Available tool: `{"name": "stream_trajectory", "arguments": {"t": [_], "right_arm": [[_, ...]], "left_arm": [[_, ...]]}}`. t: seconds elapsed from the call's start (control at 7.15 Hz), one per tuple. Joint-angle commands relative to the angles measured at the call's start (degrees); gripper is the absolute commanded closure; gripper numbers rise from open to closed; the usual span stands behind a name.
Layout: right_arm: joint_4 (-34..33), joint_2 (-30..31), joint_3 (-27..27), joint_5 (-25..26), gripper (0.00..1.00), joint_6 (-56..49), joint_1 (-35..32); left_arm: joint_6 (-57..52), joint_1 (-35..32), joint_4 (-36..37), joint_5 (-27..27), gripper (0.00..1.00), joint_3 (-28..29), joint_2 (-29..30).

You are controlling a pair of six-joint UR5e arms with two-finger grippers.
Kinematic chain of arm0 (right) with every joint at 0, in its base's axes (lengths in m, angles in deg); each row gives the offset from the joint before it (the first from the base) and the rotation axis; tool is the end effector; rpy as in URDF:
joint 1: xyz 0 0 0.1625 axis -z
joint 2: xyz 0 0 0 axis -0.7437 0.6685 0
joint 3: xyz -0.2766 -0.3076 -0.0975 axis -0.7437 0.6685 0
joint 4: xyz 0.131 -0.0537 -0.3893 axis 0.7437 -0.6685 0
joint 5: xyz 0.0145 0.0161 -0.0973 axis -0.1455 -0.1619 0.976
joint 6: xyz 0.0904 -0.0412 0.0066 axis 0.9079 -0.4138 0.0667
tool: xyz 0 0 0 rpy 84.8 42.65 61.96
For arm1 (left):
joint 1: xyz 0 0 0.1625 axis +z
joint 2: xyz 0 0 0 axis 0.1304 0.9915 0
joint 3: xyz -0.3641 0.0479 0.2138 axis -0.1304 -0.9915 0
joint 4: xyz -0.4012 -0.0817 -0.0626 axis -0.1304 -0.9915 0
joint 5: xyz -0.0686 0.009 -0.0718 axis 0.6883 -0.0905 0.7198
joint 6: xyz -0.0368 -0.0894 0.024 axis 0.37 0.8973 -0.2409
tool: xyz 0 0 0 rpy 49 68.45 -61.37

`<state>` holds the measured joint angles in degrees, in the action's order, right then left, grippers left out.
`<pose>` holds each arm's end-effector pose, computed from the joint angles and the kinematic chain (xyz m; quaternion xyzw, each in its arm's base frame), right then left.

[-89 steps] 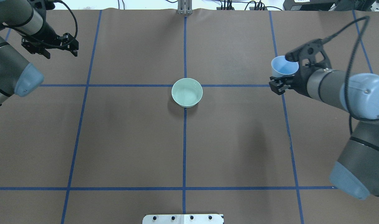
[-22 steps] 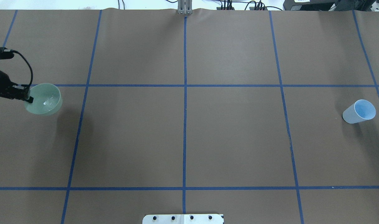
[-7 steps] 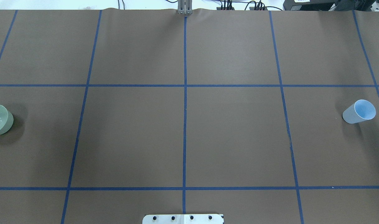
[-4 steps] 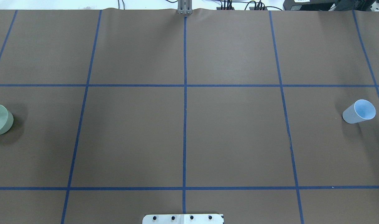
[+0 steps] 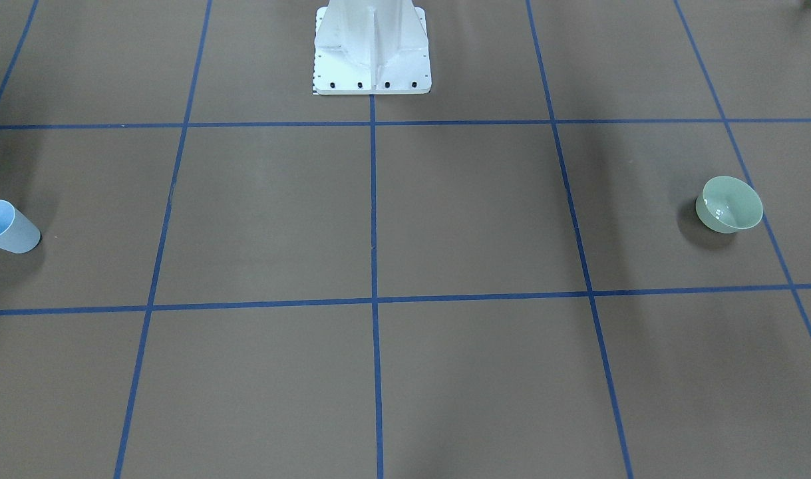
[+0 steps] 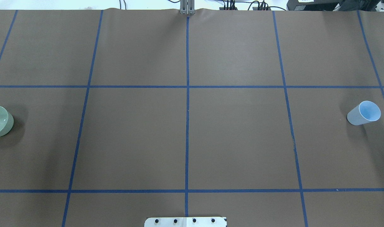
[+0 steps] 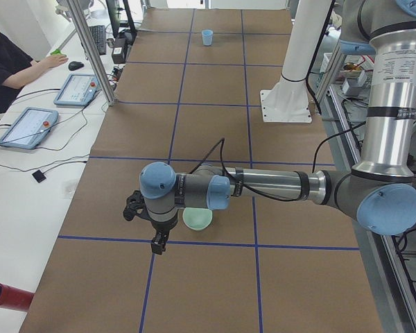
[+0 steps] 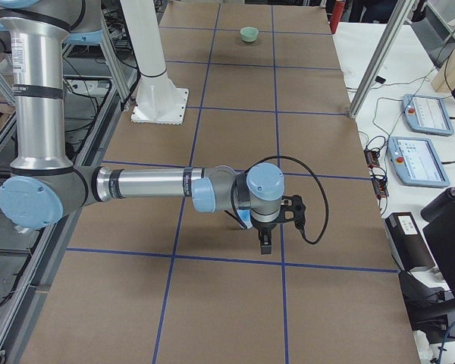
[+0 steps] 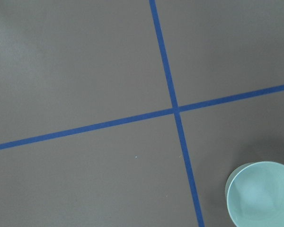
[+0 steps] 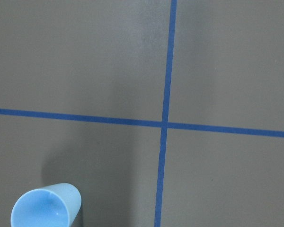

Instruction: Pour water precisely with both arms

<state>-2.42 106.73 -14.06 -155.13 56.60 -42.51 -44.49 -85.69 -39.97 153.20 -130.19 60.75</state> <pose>0.0647 -0.4725 0.6113 0.0553 -0.4008 -0.0070 0.9145 -0.0934 -0.5002 0.6396 0.0913 0.3559 0.0968 0.9250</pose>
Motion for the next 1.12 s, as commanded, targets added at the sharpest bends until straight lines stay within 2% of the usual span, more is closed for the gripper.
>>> {"name": "stream_trajectory", "arguments": {"t": [0.0,0.14,0.7,0.98], "right_arm": [[-1.4,1.2,-1.2,-0.3,0.01,0.0,-0.3],[-1.5,0.7,-0.2,0.1,0.01,0.0,-0.3],[-1.9,0.7,0.3,-0.4,0.01,0.0,-0.3],[-4.4,0.6,-0.5,-0.5,0.01,0.0,-1.8]], "left_arm": [[8.4,0.3,-2.5,-0.3,0.0,-0.9,0.4],[10.8,0.7,-2.3,-0.4,0.0,-2.6,0.3],[10.8,0.8,-2.3,-0.2,0.0,-2.2,0.0],[10.8,0.8,-2.3,-0.2,0.0,-2.2,-0.1]]}}
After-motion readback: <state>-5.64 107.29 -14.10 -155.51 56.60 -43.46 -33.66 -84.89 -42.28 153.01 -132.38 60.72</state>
